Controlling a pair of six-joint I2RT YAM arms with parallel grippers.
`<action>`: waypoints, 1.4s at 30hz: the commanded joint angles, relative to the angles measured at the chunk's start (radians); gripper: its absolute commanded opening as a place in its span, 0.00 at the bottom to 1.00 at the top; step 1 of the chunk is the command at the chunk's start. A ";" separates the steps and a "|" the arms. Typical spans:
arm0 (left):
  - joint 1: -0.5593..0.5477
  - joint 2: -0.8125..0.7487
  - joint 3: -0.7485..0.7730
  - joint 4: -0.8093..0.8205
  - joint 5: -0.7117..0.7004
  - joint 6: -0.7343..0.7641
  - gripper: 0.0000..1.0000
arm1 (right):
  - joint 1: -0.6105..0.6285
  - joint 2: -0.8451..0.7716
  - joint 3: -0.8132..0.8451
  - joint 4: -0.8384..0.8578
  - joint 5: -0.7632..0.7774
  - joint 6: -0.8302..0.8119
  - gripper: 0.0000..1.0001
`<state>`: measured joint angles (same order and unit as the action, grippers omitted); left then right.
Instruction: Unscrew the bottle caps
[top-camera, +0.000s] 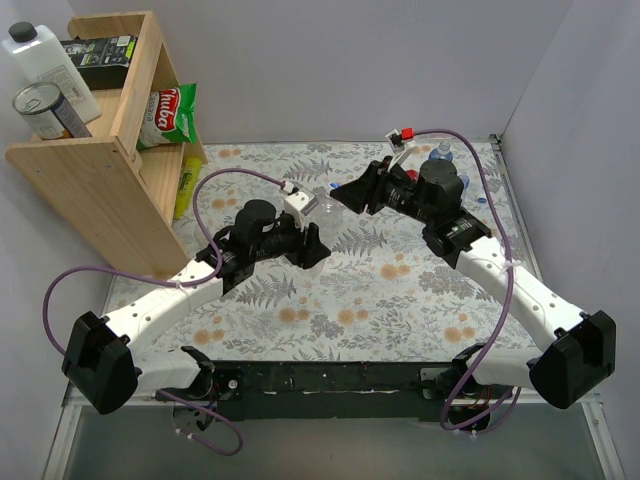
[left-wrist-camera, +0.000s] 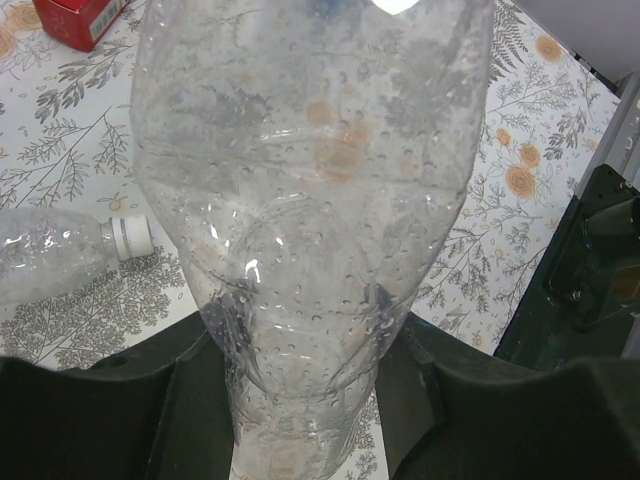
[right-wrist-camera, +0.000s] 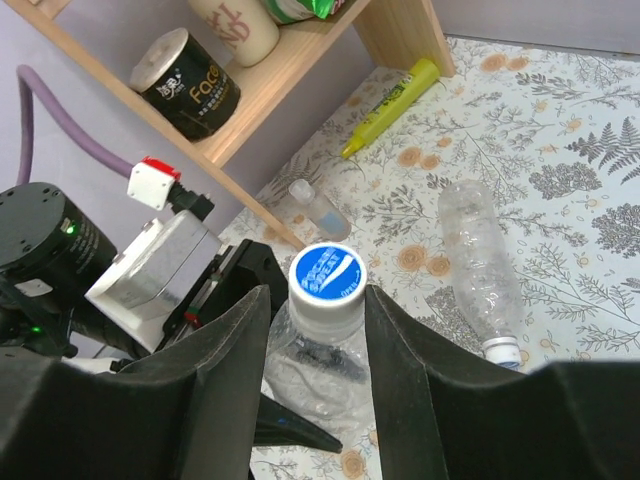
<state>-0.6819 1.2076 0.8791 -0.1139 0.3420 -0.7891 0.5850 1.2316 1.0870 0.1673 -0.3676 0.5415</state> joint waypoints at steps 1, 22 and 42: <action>-0.022 0.001 0.037 0.005 0.008 0.024 0.39 | 0.015 0.017 0.070 -0.003 0.019 -0.021 0.49; -0.047 0.017 0.041 -0.004 0.006 0.025 0.39 | 0.068 0.075 0.102 0.051 0.004 -0.006 0.45; -0.013 0.012 0.020 0.108 0.622 -0.015 0.39 | -0.082 -0.004 0.057 0.277 -0.453 -0.061 0.01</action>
<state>-0.6872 1.2213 0.8837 -0.0654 0.6228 -0.8047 0.5495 1.2819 1.1358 0.2314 -0.5949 0.4889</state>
